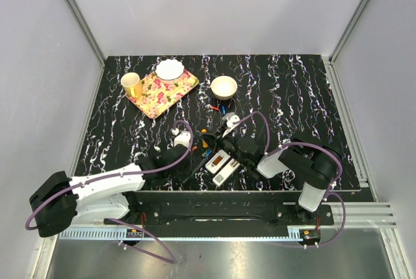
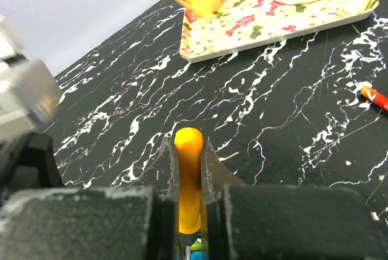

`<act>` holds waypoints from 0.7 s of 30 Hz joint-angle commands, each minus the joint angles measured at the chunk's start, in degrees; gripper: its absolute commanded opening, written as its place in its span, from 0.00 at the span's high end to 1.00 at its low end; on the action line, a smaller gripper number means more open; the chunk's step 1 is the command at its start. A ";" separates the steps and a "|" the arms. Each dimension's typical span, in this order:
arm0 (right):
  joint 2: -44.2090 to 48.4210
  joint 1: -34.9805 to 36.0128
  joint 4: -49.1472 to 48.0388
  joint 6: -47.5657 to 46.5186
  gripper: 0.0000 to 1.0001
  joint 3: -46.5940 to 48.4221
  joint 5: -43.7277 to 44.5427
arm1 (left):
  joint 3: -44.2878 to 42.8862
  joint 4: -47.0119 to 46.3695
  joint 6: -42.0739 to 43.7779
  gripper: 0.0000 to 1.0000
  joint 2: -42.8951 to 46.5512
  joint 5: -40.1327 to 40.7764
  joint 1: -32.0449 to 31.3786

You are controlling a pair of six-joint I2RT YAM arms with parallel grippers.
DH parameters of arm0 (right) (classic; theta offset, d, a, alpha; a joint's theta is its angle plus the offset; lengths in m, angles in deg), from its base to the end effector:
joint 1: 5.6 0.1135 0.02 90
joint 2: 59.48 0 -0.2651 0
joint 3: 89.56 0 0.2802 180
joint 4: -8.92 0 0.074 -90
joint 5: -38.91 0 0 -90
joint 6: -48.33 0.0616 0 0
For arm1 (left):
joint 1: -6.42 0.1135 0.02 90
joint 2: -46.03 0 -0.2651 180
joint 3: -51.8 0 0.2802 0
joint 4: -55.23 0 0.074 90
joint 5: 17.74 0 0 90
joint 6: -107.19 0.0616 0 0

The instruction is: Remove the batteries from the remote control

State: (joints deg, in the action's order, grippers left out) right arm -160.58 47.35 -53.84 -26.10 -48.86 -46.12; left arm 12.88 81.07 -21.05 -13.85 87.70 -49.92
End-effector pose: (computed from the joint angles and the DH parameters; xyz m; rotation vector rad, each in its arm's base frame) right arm 0.2119 0.2719 0.1356 -0.4429 1.5343 0.8786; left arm 0.1466 -0.1906 0.1453 0.2502 2.3894 -0.4774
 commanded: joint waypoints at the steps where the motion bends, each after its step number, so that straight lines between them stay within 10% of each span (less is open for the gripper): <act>1: 0.73 0.93 -13.46 -4.50 1.00 2.16 2.76 | 0.70 -2.48 -1.40 0.81 -3.31 -2.61 0.00; 21: -0.41 3.04 -13.55 -4.15 1.00 4.36 3.02 | 0.09 -4.07 -1.14 0.85 -8.33 -4.01 0.00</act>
State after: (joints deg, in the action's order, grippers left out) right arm -160.36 49.49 -53.87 -29.49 -46.52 -44.48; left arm 13.30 76.24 -21.92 -20.75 85.01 -49.92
